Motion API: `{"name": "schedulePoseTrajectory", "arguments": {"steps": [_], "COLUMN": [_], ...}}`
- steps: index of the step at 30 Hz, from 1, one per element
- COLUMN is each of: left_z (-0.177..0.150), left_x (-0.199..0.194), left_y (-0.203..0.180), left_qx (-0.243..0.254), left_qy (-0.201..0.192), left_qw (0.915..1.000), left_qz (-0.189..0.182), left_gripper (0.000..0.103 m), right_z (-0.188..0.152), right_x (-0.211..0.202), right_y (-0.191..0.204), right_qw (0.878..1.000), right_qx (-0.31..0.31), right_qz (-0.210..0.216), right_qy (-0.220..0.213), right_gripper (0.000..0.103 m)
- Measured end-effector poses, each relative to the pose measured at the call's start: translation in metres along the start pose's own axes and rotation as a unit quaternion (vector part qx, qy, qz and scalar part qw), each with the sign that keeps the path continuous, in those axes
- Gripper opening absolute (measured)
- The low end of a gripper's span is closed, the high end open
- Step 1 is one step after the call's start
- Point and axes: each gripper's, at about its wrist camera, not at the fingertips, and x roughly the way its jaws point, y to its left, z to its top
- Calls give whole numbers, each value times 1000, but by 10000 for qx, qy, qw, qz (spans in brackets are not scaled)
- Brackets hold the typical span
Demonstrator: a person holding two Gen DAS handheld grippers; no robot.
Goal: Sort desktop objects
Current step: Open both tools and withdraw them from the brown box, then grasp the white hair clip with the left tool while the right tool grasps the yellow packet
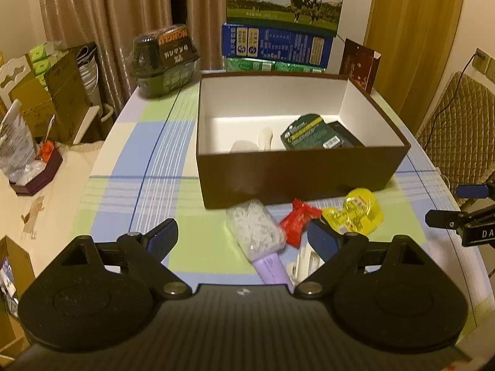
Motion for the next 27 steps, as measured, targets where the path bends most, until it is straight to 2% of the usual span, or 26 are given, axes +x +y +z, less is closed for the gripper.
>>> {"name": "schedulePoseTrajectory", "arguments": {"steps": [14, 27], "left_z": [-43, -52], "left_x": [15, 37], "left_y": [-13, -25], "left_qx": [6, 317], "left_qy": [471, 656], "left_qw": [9988, 9966], "left_qz": [-135, -389], "left_gripper": [88, 87], "right_z": [-29, -40], "right_x": [16, 29], "right_y": [11, -3], "right_qw": [9989, 9976], "right_qx": [-67, 201], "right_qz": [198, -15], "right_qy": [423, 664], "right_gripper": [101, 101]}}
